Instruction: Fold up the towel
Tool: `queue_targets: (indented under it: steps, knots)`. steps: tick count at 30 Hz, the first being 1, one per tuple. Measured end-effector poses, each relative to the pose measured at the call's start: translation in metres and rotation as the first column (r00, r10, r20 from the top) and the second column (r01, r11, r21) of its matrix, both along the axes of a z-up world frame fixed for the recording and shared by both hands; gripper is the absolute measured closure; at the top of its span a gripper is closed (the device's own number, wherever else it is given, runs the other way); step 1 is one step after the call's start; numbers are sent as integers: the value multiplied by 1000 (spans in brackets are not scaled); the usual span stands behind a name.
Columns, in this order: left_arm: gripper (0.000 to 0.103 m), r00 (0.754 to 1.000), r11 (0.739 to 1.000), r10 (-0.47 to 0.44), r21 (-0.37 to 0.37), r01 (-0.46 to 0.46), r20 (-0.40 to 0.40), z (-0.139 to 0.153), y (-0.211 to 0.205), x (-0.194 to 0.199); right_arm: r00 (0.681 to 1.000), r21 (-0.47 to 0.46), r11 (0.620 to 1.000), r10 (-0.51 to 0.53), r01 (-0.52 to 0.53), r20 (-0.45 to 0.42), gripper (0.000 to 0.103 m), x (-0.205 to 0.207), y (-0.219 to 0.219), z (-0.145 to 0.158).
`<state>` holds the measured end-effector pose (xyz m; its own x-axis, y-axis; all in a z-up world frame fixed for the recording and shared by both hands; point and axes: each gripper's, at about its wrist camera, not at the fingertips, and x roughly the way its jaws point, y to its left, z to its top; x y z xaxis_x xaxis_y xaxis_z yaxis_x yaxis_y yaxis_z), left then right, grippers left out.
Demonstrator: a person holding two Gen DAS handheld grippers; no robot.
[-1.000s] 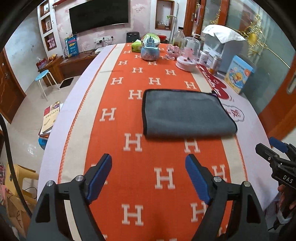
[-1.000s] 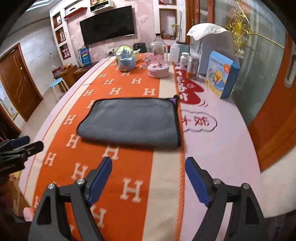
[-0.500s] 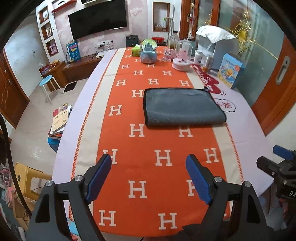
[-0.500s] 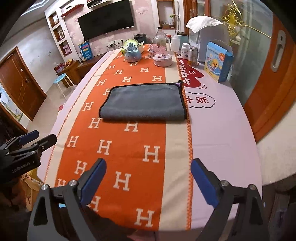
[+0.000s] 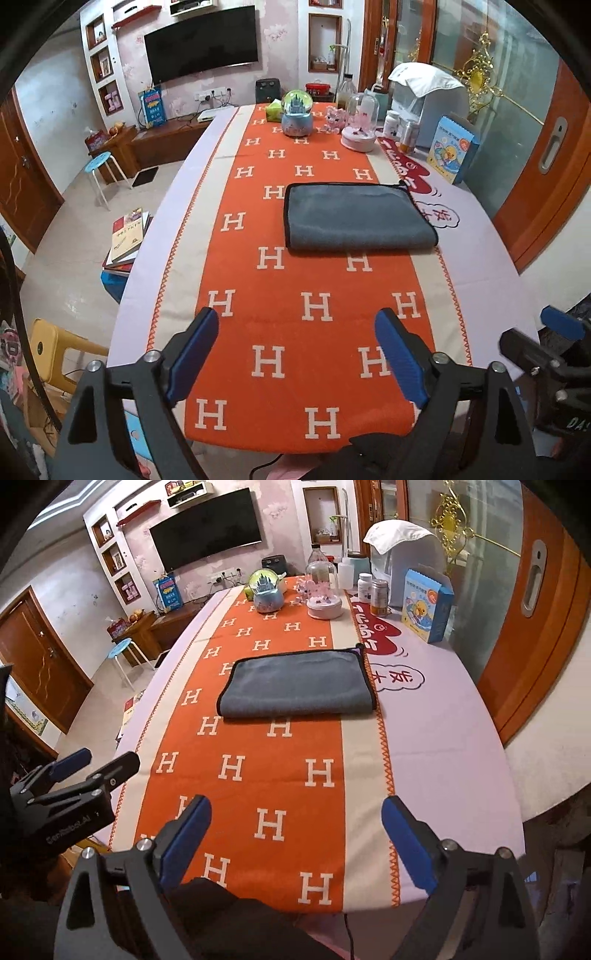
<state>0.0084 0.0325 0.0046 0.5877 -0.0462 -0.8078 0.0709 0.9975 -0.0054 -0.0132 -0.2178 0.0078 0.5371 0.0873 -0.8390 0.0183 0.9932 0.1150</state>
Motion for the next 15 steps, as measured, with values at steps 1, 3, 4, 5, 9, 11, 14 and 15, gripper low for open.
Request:
queue_targets:
  steps: [1,3,4,5,9,11,14,15]
  knots:
    - [12,1000,1000,-1,4,0,6,1,-1,-1,1000,-2,1000,-4,4,-3,9,-1,0,-1]
    - [12,1000,1000,1,14,-1,17,2,-3,-4,1000,-11,1000,-19,19,-1,9,-3,-2,-1]
    - [12,1000,1000,2,18,-3,25,3,-4,-5,1000,-16,999,-27,28,5,8,-5,-2,-1]
    - [11,1000,1000,3,21,-4,30,4,-3,-6,999,-18,999,-35,35,12,6,-7,-3,-1]
    - [3,999,1000,5,20,-5,32,4,-5,-7,999,-31,998,-45,46,21,0,-9,-3,-2]
    - [2,999,1000,8,25,-9,38,6,-5,-8,999,-33,998,-47,48,24,0,-9,-4,-2]
    - [1,999,1000,15,23,-16,39,7,-5,-8,999,-37,998,-49,49,23,0,-8,-5,-3]
    - [1,999,1000,16,22,-16,32,6,-5,-8,999,-35,998,-49,50,22,0,-8,-5,-3]
